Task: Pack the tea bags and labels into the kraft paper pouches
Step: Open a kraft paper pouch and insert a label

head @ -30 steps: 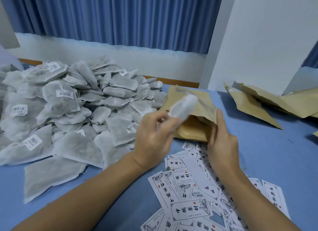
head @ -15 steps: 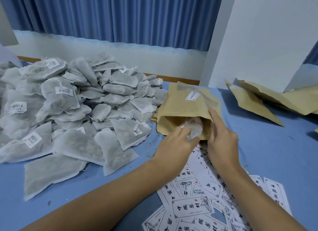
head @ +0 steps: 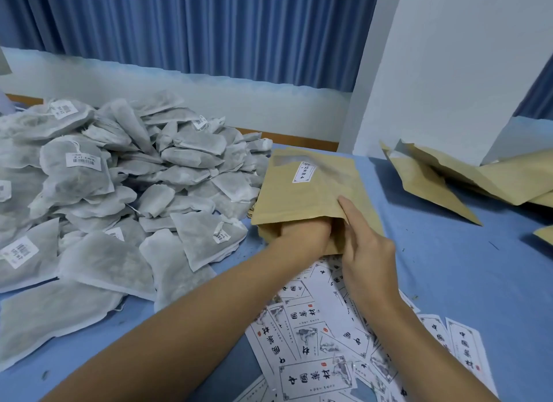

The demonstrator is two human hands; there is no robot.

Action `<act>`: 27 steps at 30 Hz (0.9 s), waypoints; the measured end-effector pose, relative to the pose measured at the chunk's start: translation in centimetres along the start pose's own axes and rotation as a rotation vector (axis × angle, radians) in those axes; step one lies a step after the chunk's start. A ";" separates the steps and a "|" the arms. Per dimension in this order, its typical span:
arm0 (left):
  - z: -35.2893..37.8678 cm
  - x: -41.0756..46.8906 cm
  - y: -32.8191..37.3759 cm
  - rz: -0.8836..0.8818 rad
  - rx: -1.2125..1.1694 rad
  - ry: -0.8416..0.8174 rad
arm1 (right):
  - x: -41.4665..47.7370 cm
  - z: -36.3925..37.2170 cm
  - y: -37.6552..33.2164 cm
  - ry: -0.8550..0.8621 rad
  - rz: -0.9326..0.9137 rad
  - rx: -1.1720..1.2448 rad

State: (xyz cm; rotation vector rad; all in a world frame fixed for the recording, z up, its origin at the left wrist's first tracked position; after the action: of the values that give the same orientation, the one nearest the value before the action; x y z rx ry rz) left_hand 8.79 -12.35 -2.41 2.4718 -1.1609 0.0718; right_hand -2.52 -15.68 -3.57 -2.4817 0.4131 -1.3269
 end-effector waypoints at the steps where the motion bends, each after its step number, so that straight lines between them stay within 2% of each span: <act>1: 0.3 1.0 0.2 0.010 -0.021 -0.076 | 0.0 -0.1 0.0 0.008 -0.006 0.000; 4: 1.5 2.7 -0.5 -0.010 -0.073 -0.268 | 0.0 -0.2 -0.3 0.012 -0.044 -0.002; 5: 1.9 2.7 -0.7 0.000 -0.022 -0.337 | 0.0 -0.1 -0.4 -0.001 -0.049 -0.001; 7: 2.2 2.3 -0.2 0.013 -0.035 -0.389 | 0.0 0.1 -0.3 -0.018 -0.034 -0.007; 9: 1.9 1.7 0.9 -0.041 -0.189 -0.404 | 0.1 0.0 0.0 -0.015 -0.016 -0.026; 10: 1.9 1.3 1.2 -0.041 -0.233 -0.369 | 0.1 0.0 0.1 -0.020 -0.010 -0.035; 13: 2.6 -0.5 1.2 0.087 -0.104 -0.249 | -0.2 0.3 0.0 -0.079 0.017 -0.032; 16: 2.8 -2.7 -0.8 0.083 0.096 -0.078 | -0.2 0.3 -0.3 -0.094 0.020 -0.042; 19: 1.2 -6.2 -2.4 0.173 0.036 0.037 | -0.1 0.1 -0.1 -0.095 0.035 -0.057; 21: -0.8 -8.2 -3.1 0.286 -0.007 0.201 | -0.1 0.0 0.0 -0.085 0.045 -0.085; 22: -2.4 -9.0 -3.4 0.322 -0.045 0.346 | 0.0 -0.1 -0.1 -0.083 0.048 -0.100; 23: -4.1 -9.7 -3.9 0.313 -0.080 0.486 | 0.0 -0.1 -0.2 -0.086 0.053 -0.115; 25: -6.8 -10.0 -5.0 0.196 -0.050 0.655 | 0.1 -0.1 -0.3 -0.101 0.062 -0.143; 26: -7.6 -9.7 -5.7 0.081 0.027 0.646 | 0.0 0.0 -0.5 -0.110 0.064 -0.148; 27: -7.7 -9.3 -6.8 -0.060 0.131 0.567 | 0.0 0.0 -0.5 -0.119 0.068 -0.147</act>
State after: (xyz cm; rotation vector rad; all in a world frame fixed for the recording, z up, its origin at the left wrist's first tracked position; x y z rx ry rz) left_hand 8.71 1.26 0.35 2.3536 -0.8513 0.7962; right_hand -2.47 -15.18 -3.37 -2.6247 0.5800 -1.1534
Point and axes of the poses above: each hand's wrist, its own x-axis towards the middle knuckle, its own z-axis out of the palm, y = z × x, the point moved 5 cm from there along x, towards the middle knuckle, and after that the axes turned 14 degrees about -z, right-handed, at the moved point
